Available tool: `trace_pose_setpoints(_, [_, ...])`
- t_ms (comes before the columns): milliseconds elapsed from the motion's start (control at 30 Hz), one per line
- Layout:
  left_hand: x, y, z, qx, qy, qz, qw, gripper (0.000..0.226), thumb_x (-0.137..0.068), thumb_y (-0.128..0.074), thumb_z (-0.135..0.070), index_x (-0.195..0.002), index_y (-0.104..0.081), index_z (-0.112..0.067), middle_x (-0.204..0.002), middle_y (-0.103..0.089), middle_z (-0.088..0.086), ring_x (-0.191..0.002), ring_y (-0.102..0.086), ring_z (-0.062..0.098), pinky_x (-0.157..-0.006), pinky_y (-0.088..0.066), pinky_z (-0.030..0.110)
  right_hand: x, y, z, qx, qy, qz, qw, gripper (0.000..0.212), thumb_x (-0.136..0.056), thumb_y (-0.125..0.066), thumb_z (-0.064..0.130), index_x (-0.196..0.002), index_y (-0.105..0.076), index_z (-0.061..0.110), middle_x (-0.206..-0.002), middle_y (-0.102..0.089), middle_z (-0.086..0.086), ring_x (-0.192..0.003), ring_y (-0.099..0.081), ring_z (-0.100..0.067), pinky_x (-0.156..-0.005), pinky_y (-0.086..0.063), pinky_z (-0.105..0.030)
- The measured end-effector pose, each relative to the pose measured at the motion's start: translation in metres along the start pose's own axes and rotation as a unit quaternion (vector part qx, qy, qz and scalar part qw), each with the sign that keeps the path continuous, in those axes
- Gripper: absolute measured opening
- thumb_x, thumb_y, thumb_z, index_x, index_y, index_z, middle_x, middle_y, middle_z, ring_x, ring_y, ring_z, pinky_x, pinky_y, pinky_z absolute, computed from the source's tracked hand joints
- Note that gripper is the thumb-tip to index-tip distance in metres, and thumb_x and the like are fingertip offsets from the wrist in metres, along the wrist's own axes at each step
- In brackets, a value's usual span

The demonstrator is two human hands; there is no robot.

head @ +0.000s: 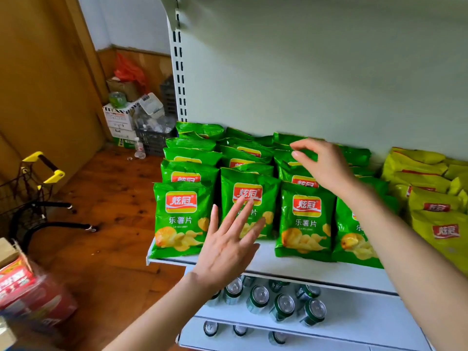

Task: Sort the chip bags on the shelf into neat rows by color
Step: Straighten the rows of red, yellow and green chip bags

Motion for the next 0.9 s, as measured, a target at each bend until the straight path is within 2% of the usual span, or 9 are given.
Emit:
trace_pose_setpoints(167, [0.025,0.037,0.080,0.013,0.072,-0.014,0.997,0.047,-0.085,-0.045,-0.040,-0.128,-0.046,-0.020,-0.142,-0.042,0.023,-0.136,-0.025,0.035,-0.099,-0.014,0.066,0.024,-0.034,0.037,-0.052,0.002,-0.030,0.998,0.023,-0.085,-0.062,0.005,-0.108,-0.066,0.002,-0.108,-0.065,-0.010,-0.099,-0.056,-0.014,-0.086,-0.035,-0.008])
trace_pose_setpoints(267, [0.034,0.048,0.140,0.051,0.166,-0.025,0.985,0.059,-0.086,-0.051,-0.047,-0.135,-0.039,-0.017,-0.146,-0.034,0.028,-0.138,-0.022,0.040,-0.102,-0.019,0.061,0.047,-0.062,0.063,-0.056,0.001,-0.065,0.996,0.028,-0.084,-0.064,0.013,-0.110,-0.064,0.002,-0.114,-0.062,-0.012,-0.105,-0.053,-0.013,-0.097,-0.043,-0.032])
trace_pose_setpoints(367, [0.037,0.039,0.182,0.168,0.271,0.007,0.948,0.083,-0.083,-0.057,-0.055,-0.148,-0.024,-0.016,-0.155,-0.014,0.023,-0.143,-0.012,0.038,-0.111,-0.023,0.055,0.077,-0.099,0.082,-0.016,-0.040,-0.086,0.995,0.061,-0.077,-0.060,0.048,-0.121,-0.058,0.005,-0.131,-0.050,-0.017,-0.121,-0.046,-0.026,-0.102,-0.037,-0.041])
trace_pose_setpoints(467, [0.030,0.015,0.186,0.267,0.255,0.054,0.928,0.095,-0.075,-0.051,-0.062,-0.148,0.000,-0.029,-0.158,0.006,0.014,-0.146,-0.002,0.028,-0.115,-0.023,0.049,0.096,-0.136,0.092,0.080,-0.086,-0.076,0.990,0.094,-0.067,-0.049,0.071,-0.135,-0.041,0.007,-0.142,-0.036,-0.024,-0.131,-0.035,-0.038,-0.103,-0.033,-0.055])
trace_pose_setpoints(567, [0.013,-0.004,0.179,0.320,0.224,0.090,0.916,0.091,-0.072,-0.041,-0.072,-0.139,0.012,-0.041,-0.157,0.017,0.010,-0.146,-0.005,0.026,-0.113,-0.028,0.045,0.096,-0.159,0.095,0.150,-0.109,-0.068,0.980,0.099,-0.064,-0.042,0.077,-0.137,-0.031,0.011,-0.142,-0.035,-0.026,-0.132,-0.033,-0.038,-0.097,-0.032,-0.060])
trace_pose_setpoints(633, [0.008,-0.013,0.172,0.335,0.204,0.104,0.914,0.090,-0.073,-0.042,-0.073,-0.138,0.012,-0.042,-0.157,0.018,0.009,-0.146,-0.006,0.021,-0.112,-0.030,0.041,0.092,-0.168,0.095,0.177,-0.117,-0.062,0.975,0.098,-0.064,-0.042,0.077,-0.137,-0.031,0.013,-0.142,-0.036,-0.026,-0.133,-0.026,-0.033,-0.093,-0.033,-0.062])
trace_pose_setpoints(733, [0.005,-0.012,0.179,0.352,0.180,0.075,0.916,0.096,-0.071,-0.038,-0.084,-0.143,0.006,-0.037,-0.159,0.010,0.006,-0.139,-0.004,0.007,-0.107,-0.028,0.031,0.088,-0.175,0.090,0.199,-0.129,-0.057,0.970,0.098,-0.062,-0.045,0.076,-0.137,-0.031,0.014,-0.142,-0.036,-0.026,-0.132,-0.020,-0.032,-0.093,-0.031,-0.062])
trace_pose_setpoints(800, [-0.002,-0.011,0.200,0.368,0.195,0.050,0.908,0.110,-0.064,-0.038,-0.089,-0.148,0.001,-0.030,-0.159,0.004,0.005,-0.143,-0.001,0.008,-0.109,-0.020,0.029,0.088,-0.176,0.088,0.205,-0.133,-0.065,0.967,0.096,-0.065,-0.039,0.077,-0.138,-0.031,0.014,-0.142,-0.036,-0.026,-0.132,-0.021,-0.031,-0.095,-0.027,-0.059])
trace_pose_setpoints(900, [-0.023,-0.021,0.230,0.426,0.240,0.055,0.871,0.128,-0.052,-0.045,-0.093,-0.151,0.000,-0.026,-0.160,0.003,0.002,-0.144,0.012,0.006,-0.111,-0.004,0.026,0.089,-0.178,0.088,0.207,-0.135,-0.079,0.966,0.095,-0.067,-0.036,0.076,-0.139,-0.031,0.013,-0.143,-0.035,-0.025,-0.132,-0.021,-0.032,-0.096,-0.024,-0.057])
Point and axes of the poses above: each hand's wrist, its own x-axis away from the middle knuckle, its own y-axis out of the back of the hand, z = x × y, the point moved 8 cm from there along -x, towards the middle knuckle
